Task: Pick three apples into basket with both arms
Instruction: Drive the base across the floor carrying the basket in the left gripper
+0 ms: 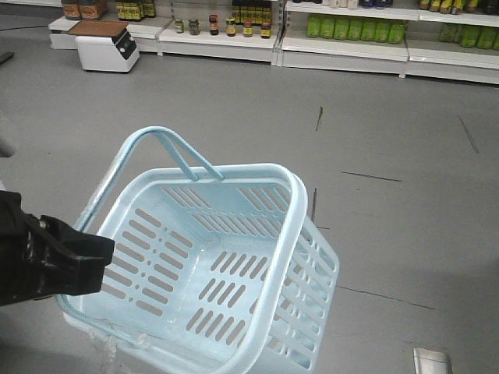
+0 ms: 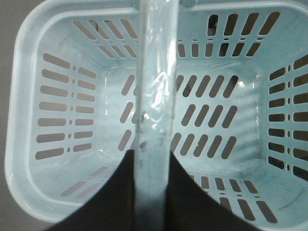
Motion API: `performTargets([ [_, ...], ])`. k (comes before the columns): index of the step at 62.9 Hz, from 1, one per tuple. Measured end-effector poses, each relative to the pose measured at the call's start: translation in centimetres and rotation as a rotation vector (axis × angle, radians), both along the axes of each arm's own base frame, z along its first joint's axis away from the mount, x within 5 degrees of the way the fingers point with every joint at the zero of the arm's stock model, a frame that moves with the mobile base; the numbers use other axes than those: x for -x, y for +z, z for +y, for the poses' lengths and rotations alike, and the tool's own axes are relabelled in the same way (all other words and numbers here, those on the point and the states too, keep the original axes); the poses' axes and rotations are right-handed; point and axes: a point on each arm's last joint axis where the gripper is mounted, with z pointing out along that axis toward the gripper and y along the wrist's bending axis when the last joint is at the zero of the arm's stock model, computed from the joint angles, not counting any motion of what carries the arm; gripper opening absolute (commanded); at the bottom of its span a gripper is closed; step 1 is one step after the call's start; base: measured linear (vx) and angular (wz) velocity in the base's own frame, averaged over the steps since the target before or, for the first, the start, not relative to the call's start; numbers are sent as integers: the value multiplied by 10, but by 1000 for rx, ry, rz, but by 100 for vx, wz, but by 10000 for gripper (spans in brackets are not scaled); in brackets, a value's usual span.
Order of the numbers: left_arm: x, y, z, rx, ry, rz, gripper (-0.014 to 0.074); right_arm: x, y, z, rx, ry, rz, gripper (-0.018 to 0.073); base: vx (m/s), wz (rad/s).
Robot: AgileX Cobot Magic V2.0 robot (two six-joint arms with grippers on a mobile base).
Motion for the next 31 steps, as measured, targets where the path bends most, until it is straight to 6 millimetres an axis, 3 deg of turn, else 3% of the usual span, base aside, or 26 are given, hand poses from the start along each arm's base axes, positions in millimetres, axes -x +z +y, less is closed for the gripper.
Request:
performTargets([
  [31,0,0,0,0,0,0,-8,0,0,0,0,0,0,-1,12,13],
])
